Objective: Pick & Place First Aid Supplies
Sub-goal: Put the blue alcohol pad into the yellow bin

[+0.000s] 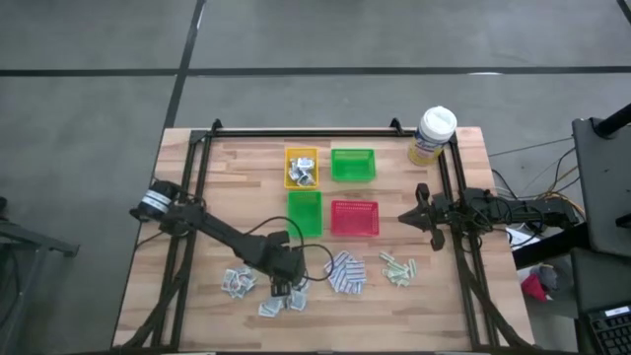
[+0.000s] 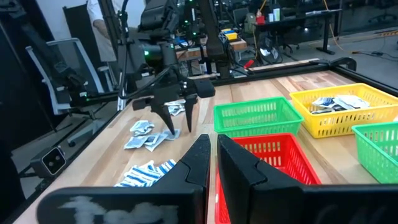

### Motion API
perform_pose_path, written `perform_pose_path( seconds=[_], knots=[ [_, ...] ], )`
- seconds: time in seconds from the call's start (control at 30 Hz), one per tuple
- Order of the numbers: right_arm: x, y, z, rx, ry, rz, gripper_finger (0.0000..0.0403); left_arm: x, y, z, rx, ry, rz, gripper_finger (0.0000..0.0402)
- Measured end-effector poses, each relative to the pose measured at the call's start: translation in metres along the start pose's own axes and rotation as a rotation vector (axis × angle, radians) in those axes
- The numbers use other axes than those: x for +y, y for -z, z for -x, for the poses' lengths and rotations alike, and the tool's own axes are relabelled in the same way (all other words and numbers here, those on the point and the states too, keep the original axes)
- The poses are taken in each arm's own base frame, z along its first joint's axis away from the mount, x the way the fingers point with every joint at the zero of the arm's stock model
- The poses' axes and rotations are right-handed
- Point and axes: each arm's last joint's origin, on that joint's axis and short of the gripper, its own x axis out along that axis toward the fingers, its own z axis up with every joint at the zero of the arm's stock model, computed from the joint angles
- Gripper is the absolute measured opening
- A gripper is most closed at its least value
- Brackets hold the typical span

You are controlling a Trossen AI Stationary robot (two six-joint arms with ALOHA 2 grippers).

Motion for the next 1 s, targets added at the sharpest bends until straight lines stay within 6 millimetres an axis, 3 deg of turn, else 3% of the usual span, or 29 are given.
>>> perform_pose_path(
  seconds=[0.2, 0.7, 1.0],
  knots=[
    [0.0, 0.0, 0.0, 0.0, 0.0, 0.0, 0.0028, -0.0005, 0.0003, -0.0003, 0.007, 0.012, 0.015, 0.0157],
    [0.0, -0.0001, 0.0, 0.0, 0.0, 0.0, 0.0028, -0.0002, 0.0013, -0.0008, 0.018, 0.012, 0.051, 0.0009],
    [0.0, -0.0001, 0.0, 0.0, 0.0, 0.0, 0.0028, -0.0021, -0.0035, 0.0058, 0.035, 0.0, 0.047, 0.0001]
  ],
)
